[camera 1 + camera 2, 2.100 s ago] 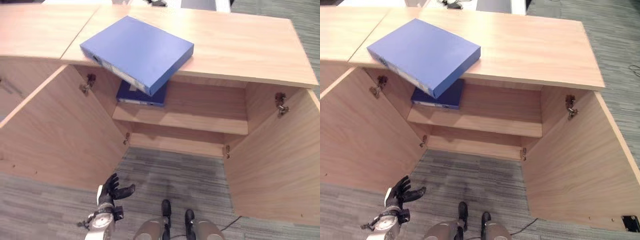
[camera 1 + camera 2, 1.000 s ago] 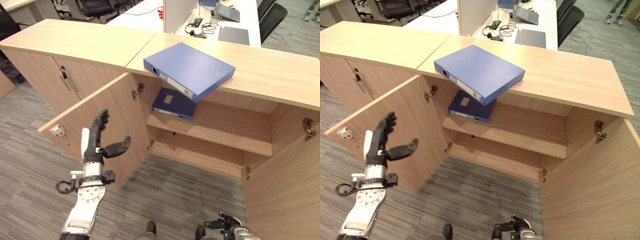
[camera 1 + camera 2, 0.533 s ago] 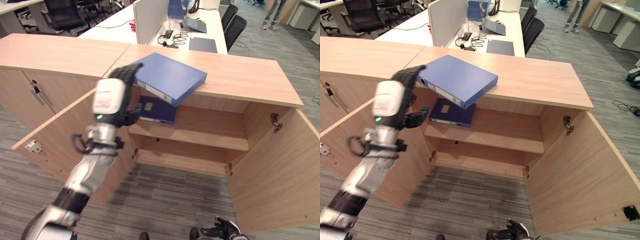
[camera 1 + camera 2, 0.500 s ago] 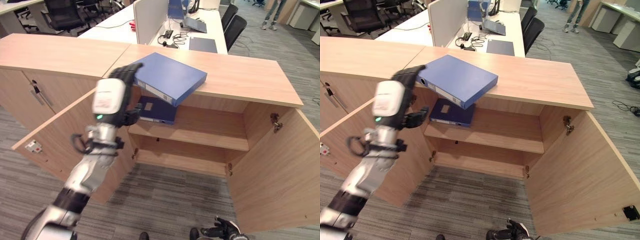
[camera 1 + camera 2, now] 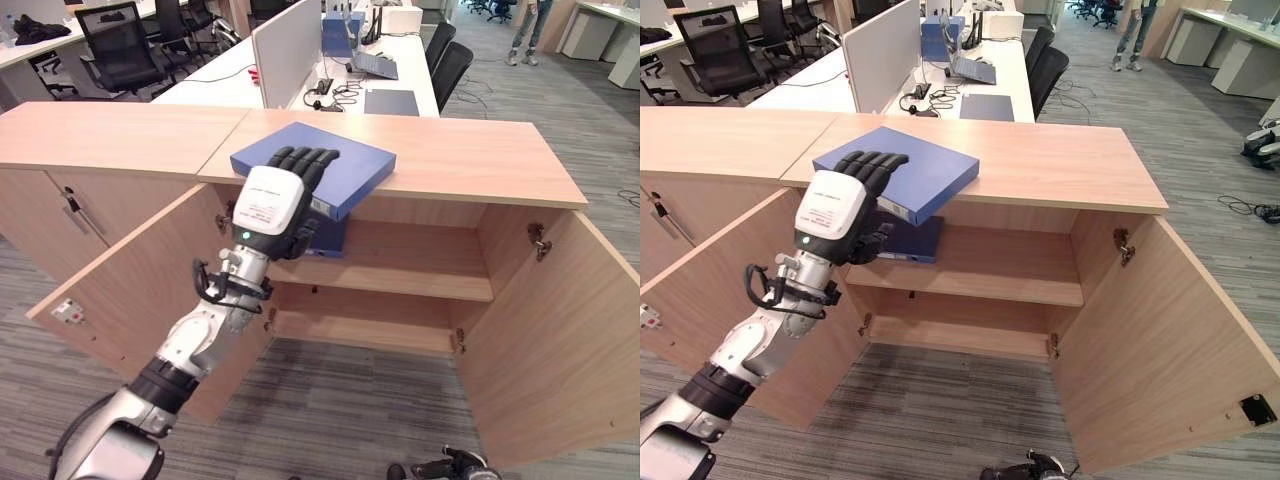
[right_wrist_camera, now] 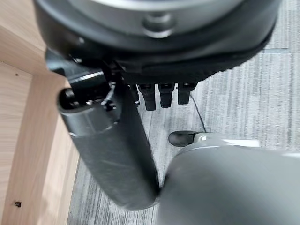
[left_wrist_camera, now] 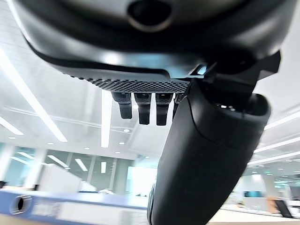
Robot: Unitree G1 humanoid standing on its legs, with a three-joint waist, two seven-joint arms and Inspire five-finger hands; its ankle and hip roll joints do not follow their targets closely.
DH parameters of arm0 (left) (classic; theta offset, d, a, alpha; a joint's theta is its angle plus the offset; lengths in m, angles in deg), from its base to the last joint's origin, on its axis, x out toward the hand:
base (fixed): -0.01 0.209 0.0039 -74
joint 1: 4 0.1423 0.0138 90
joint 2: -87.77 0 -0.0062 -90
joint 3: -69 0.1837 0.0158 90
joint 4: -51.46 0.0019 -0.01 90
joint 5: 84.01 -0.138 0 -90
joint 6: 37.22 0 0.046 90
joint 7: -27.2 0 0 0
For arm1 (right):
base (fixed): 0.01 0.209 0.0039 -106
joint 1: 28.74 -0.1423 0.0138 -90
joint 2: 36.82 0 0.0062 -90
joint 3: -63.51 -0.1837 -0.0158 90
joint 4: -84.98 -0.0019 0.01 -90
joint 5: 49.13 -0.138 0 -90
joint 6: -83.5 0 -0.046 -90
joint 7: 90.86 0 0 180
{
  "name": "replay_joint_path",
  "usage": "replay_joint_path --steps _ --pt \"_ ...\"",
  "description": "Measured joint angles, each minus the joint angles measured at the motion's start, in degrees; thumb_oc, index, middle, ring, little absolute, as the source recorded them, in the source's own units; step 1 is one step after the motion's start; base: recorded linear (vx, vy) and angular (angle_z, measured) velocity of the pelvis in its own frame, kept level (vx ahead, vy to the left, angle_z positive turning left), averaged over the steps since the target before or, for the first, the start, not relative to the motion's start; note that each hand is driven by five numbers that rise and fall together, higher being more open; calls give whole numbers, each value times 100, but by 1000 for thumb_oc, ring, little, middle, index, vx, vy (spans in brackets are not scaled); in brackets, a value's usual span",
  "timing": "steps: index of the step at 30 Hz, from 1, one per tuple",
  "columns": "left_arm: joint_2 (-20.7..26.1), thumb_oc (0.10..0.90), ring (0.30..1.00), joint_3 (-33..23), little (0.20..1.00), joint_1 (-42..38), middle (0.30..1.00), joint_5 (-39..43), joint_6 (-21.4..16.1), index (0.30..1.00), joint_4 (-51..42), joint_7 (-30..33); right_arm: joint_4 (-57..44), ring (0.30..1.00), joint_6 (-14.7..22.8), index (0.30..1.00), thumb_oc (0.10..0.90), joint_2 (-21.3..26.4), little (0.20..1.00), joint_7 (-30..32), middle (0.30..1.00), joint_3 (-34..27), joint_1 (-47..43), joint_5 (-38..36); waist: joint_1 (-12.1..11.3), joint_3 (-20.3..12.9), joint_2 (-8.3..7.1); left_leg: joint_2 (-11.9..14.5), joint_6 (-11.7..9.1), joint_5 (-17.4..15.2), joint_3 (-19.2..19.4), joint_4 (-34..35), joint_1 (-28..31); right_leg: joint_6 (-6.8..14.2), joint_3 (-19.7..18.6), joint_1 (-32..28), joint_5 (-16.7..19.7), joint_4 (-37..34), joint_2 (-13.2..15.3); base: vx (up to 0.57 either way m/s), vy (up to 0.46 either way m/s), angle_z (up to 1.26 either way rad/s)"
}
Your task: Put the empty folder in the office cabinet
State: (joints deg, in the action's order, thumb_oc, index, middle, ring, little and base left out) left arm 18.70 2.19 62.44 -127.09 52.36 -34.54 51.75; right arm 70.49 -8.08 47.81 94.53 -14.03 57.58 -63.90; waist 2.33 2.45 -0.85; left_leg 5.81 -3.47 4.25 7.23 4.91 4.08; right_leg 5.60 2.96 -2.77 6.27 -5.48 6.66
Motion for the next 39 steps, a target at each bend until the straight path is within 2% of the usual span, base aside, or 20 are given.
replay_joint_path --steps 4,8,18,23,30,39 --pt "-1 800 900 -46 900 62 900 7 53 900 91 0 27 900 5 900 800 -1 900 13 900 -138 30 -1 -94 3 6 97 -68 12 -12 0 -7 -64 2 12 -4 0 -88 -19 -42 -1" --pt "-3 800 900 -47 900 73 900 13 55 900 220 -1 97 900 36 900 800 3 900 14 900 -158 38 -4 -82 1 11 130 -95 28 -6 -1 -1 -118 -4 15 4 0 -140 -7 -3 -2" --pt "-188 800 900 167 900 -283 900 243 283 900 1017 -2 134 900 51 900 800 4 900 14 900 -204 25 -7 61 -3 17 108 -103 32 27 -1 13 -126 -36 10 13 1 -135 0 0 0" --pt "-247 800 900 705 900 -698 900 463 282 900 1441 -18 139 900 38 900 800 6 900 15 900 -203 37 -6 92 -6 22 106 -108 26 38 -2 102 -121 -42 -66 6 1 -144 -4 1 -1" --pt "-321 800 900 708 900 -731 900 587 283 900 1542 -16 120 900 46 900 800 9 900 18 900 -201 23 -6 203 -10 26 110 -110 19 49 -2 103 -120 -54 -62 6 1 -143 0 0 0" --pt "-494 800 900 875 900 -758 900 745 289 900 1924 -16 122 900 57 900 800 27 900 18 900 -200 27 -4 230 -14 20 108 -109 18 81 -3 109 -123 -84 -50 14 2 -150 0 0 0"
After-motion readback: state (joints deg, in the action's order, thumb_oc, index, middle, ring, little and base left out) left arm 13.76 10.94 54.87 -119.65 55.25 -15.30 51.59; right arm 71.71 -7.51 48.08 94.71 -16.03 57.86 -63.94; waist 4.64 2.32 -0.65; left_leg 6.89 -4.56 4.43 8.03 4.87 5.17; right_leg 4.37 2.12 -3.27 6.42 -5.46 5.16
